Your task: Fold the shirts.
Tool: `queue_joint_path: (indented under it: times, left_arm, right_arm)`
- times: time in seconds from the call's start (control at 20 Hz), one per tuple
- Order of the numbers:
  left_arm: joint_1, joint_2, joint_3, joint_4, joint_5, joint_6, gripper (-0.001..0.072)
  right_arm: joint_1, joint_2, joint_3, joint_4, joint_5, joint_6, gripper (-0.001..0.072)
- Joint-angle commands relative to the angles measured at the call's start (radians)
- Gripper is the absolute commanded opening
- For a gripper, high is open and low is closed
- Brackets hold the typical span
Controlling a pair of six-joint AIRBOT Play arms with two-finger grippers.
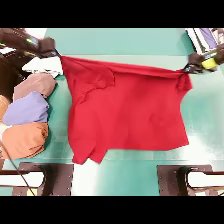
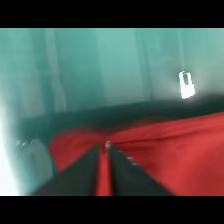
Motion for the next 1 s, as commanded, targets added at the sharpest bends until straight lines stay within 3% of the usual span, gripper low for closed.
queue_joint_path:
  times: [0.0, 0.05, 0.15, 0.25, 0.35, 0.6, 0.75, 0.95]
  left_arm:
    - [0.008, -0.133, -0.019, -0.008, 0.052, -0.036, 0.0571]
    - [0.015, -0.129, -0.018, -0.003, 0.017, -0.037, 0.0640]
    - [0.039, -0.104, -0.019, 0.022, -0.104, -0.015, 0.0640]
    - [0.056, -0.045, -0.074, 0.097, -0.178, -0.008, 0.0640]
    - [0.060, 0.069, -0.246, 0.168, -0.147, -0.008, 0.0640]
    - [0.060, 0.362, -0.819, 0.161, -0.050, -0.004, 0.0640]
    - [0.060, 0.465, -1.063, 0.074, 0.026, -0.003, 0.0640]
    - [0.060, 0.472, -1.199, -0.069, 0.129, 0.035, 0.0640]
  right_arm:
    - [-0.003, -0.147, 0.038, 0.100, -0.101, -0.023, 0.0503]
    - [-0.005, -0.165, 0.077, 0.110, -0.066, -0.023, 0.0524]
    - [-0.005, -0.161, 0.106, 0.104, 0.017, -0.066, 0.0474]
    - [-0.006, -0.107, 0.038, 0.103, 0.071, -0.121, 0.0472]
    - [-0.017, -0.020, -0.095, 0.105, 0.047, -0.142, 0.0472]
    - [-0.088, 0.206, -0.420, 0.107, -0.026, -0.143, 0.0471]
    - [-0.140, 0.315, -0.540, 0.107, -0.058, -0.143, 0.0470]
    - [-0.201, 0.425, -0.644, 0.107, -0.068, -0.143, 0.0471]
